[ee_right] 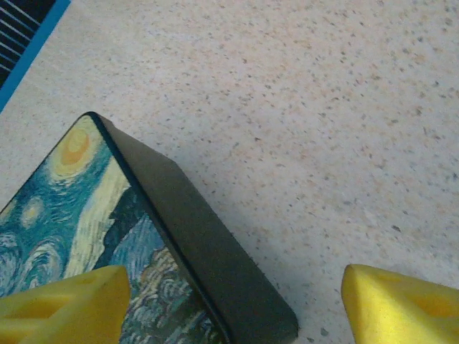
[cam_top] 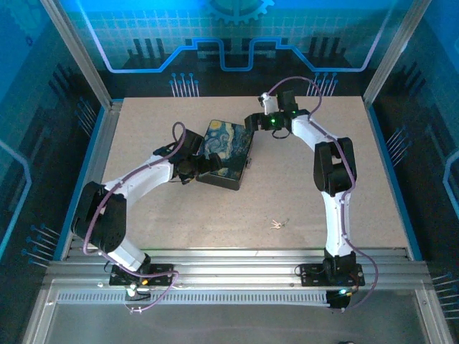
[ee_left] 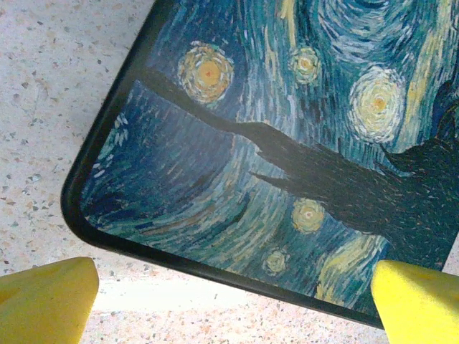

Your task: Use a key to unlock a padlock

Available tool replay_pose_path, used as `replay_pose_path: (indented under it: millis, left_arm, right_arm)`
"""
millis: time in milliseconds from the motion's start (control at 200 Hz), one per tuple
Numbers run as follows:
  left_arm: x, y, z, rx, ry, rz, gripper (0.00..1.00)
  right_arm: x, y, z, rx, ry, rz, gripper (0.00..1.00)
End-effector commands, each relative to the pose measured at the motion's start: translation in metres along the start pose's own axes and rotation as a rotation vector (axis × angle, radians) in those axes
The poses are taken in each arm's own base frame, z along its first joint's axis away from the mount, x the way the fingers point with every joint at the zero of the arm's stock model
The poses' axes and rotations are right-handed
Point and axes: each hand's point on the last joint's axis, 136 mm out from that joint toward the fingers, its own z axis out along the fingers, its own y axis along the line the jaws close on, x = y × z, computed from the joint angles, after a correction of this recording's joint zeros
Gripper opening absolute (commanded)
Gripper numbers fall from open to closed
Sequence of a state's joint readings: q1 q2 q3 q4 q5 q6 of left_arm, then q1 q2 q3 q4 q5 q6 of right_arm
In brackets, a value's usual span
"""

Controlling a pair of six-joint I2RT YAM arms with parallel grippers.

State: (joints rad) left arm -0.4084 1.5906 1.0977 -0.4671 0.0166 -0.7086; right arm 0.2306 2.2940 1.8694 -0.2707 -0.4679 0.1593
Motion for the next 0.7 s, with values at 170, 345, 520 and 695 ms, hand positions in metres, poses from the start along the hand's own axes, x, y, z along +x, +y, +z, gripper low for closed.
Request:
replay_pose_path:
  millis: [170,345,520,695]
  left_arm:
    - [-0.024,0.000,-0.003,0.038,-0.028,-0.062,0.99]
    - [-0.033,0.005,-0.007,0.062,-0.044,-0.094,0.99]
    - [-0.030,0.005,-0.011,0.065,-0.024,-0.112,0.99]
    - [-0.010,0.027,-0.016,-0.019,0.022,-0.187,0.99]
  right_arm:
    - [0.006,0.034,-0.007,-0.098,0.003,-0.109,0.75]
    - [0.020,0.048,-0.016,-0.108,0.033,-0.143,0.74]
    - [0.037,0.055,-0.019,-0.086,0.055,-0.167,0.73]
    - [0.038,0.049,-0.014,-0.064,0.061,-0.160,0.74]
